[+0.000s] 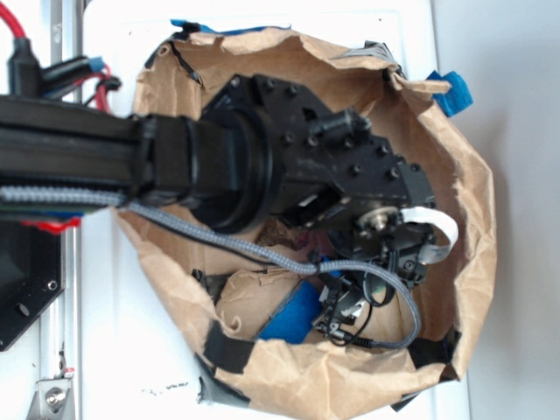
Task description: Grab the green ball.
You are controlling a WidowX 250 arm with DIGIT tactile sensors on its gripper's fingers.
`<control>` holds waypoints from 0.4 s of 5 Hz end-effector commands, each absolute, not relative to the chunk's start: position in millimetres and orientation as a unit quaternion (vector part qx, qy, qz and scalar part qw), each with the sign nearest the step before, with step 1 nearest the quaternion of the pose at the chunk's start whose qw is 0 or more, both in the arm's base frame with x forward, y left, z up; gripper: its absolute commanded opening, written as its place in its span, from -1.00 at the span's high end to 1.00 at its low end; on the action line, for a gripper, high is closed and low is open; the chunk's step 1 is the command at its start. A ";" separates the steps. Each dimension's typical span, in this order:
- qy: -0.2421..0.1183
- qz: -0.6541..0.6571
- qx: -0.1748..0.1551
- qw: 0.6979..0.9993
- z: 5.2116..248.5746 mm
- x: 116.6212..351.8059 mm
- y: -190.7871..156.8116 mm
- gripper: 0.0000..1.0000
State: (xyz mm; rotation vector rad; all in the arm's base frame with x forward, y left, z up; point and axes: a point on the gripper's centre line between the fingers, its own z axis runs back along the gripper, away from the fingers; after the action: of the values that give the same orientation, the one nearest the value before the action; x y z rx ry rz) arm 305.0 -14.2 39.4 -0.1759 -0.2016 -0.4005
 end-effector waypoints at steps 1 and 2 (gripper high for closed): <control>-0.142 -0.147 -0.122 0.971 126.7 287.5 6.4 1.00; -0.158 -0.092 -0.126 0.975 160.1 276.3 27.0 1.00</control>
State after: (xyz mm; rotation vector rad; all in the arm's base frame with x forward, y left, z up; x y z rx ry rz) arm 271.1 23.9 141.9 -0.2860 -0.2416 -0.1824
